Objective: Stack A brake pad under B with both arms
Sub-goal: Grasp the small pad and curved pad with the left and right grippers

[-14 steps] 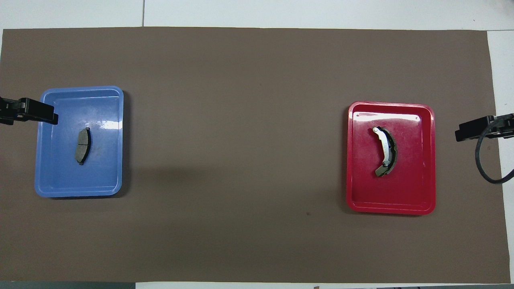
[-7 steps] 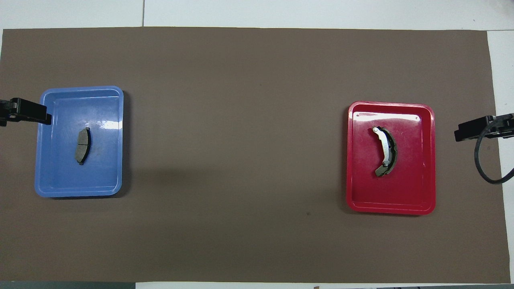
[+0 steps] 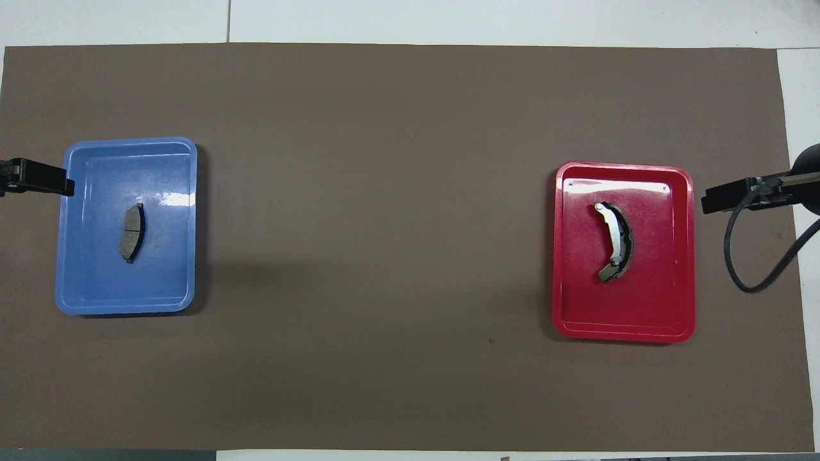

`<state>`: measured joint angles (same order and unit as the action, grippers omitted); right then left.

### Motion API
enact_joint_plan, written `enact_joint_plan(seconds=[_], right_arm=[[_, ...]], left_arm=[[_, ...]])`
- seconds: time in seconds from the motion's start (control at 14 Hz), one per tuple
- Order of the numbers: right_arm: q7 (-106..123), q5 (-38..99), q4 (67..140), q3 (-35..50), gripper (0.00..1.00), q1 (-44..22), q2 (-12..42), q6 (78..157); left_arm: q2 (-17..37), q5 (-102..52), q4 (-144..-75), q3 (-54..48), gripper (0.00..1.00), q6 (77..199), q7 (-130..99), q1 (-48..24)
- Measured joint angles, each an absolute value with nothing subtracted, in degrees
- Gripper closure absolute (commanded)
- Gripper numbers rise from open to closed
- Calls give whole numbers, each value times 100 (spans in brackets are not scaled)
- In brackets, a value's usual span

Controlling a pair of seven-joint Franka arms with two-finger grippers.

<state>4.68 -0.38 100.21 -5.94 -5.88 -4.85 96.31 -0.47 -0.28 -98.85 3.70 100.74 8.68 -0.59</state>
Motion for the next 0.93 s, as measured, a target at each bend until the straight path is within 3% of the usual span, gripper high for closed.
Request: enact_joint_plan(seconds=[0.36, 0.64, 0.93], right_arm=[[374, -36, 11424, -591, 0, -799, -384, 11117], [358, -35, 12456, -598, 0, -799, 50, 12480], [357, -35, 12916, -629, 0, -777, 181, 12992]], left_arm=[[48, -28, -10973, 380, 1, 11282, 1353, 206], [617, -27, -11328, 382, 1, 12075, 1763, 411], [1018, -27, -11889, 376, 2, 13140, 1993, 419]])
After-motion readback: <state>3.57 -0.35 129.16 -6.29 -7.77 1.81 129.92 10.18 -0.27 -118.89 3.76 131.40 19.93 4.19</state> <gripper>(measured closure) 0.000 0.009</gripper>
